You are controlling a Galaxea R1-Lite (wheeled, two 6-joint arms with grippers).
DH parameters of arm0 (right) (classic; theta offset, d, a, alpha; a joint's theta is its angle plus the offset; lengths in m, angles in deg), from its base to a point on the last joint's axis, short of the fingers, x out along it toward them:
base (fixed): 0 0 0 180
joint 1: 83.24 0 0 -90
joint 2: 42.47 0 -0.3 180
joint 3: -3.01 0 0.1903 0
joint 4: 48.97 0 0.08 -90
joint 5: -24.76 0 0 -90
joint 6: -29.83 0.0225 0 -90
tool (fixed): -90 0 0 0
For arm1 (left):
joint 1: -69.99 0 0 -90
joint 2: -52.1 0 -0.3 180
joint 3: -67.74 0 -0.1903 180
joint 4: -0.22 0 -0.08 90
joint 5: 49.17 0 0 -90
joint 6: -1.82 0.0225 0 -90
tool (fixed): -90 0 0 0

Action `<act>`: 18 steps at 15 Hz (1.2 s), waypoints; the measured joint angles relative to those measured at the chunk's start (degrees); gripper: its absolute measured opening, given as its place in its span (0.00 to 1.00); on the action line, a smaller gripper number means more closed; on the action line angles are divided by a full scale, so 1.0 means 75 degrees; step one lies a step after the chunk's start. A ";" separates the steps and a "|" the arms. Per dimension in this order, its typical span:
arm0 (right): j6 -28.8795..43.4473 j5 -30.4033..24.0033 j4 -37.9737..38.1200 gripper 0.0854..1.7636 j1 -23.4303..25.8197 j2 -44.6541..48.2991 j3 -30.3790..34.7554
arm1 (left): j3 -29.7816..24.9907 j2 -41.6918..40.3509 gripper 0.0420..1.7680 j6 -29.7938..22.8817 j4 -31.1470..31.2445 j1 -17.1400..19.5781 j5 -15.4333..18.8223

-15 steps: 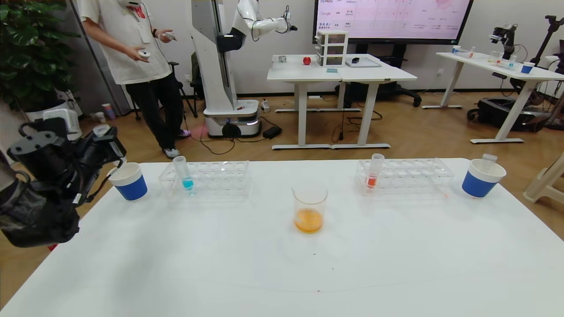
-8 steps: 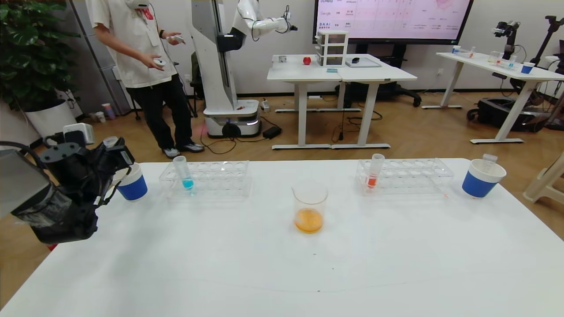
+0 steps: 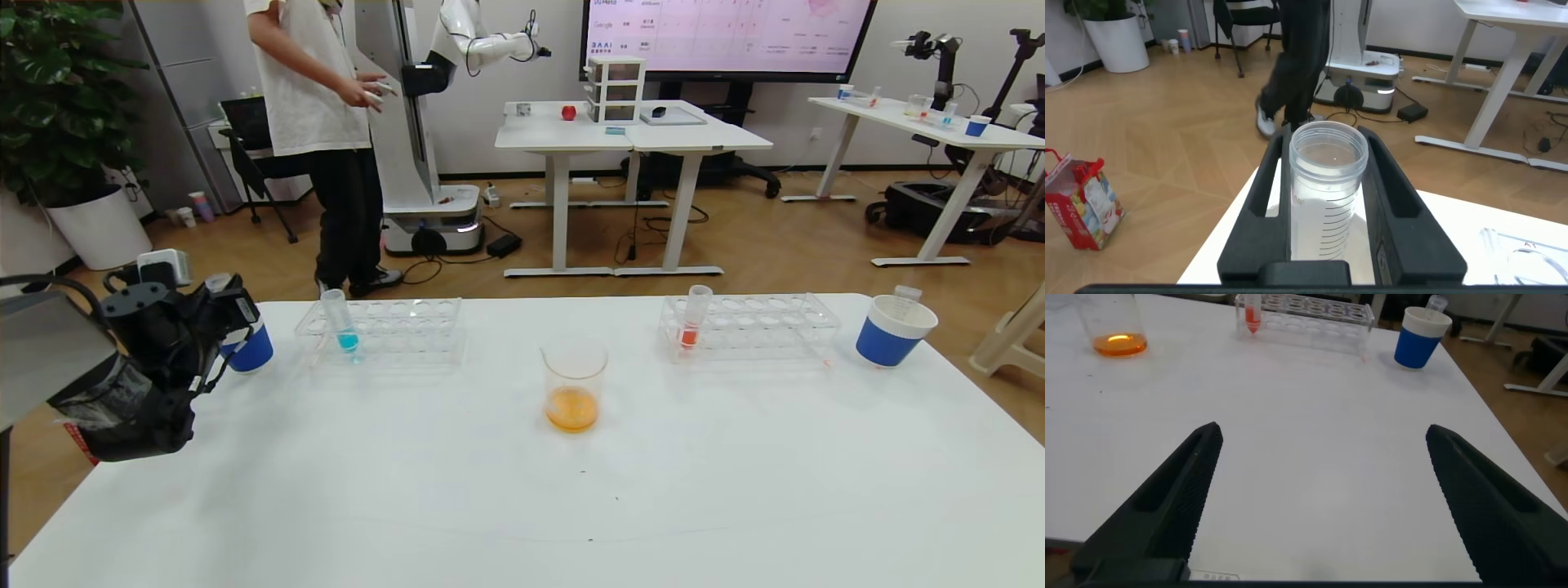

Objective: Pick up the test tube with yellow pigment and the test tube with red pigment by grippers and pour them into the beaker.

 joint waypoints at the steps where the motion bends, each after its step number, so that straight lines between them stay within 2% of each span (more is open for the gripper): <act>1: -0.0003 0.0000 0.0000 0.98 0.0000 0.0000 0.0000 | 0.0000 0.0013 0.28 0.0000 0.0000 0.0000 0.0000; 2: 0.0000 0.0000 0.0000 0.98 0.0000 0.0000 0.0000 | 0.0000 0.0026 0.29 0.0003 0.0000 -0.0002 0.0000; 3: 0.0000 0.0000 0.0000 0.98 0.0000 0.0000 0.0000 | 0.0000 0.0037 0.37 0.0000 -0.0002 0.0000 -0.0007; 4: 0.0000 0.0000 -0.0003 0.98 0.0000 0.0000 0.0000 | -0.0003 0.0046 0.55 0.0003 -0.0008 0.0010 -0.0011; 5: 0.0000 -0.0003 0.0000 0.98 0.0000 0.0000 0.0000 | -0.0010 0.0046 0.78 0.0000 -0.0015 0.0018 -0.0007; 6: 0.0000 0.0000 0.0000 0.98 0.0000 0.0000 0.0000 | -0.0010 0.0052 0.92 0.0000 -0.0078 0.0021 -0.0007; 7: -0.0003 0.0000 0.0000 0.98 0.0000 0.0000 0.0000 | -0.0015 0.0057 0.99 -0.0003 -0.0200 0.0021 -0.0003; 13: -0.0007 -0.0003 0.0000 0.98 0.0002 0.0000 0.0000 | 0.0127 -0.0304 0.99 0.0015 -0.0229 -0.0151 0.0000; 15: -0.0003 -0.0003 -0.0003 0.98 0.0002 0.0000 0.0000 | 0.0182 -0.0613 0.99 0.0023 -0.0107 -0.0478 0.0005; 18: 0.0000 0.0000 0.0000 0.98 0.0000 0.0000 0.0000 | 0.0203 -0.1154 0.99 0.0063 0.0367 -0.1308 -0.0081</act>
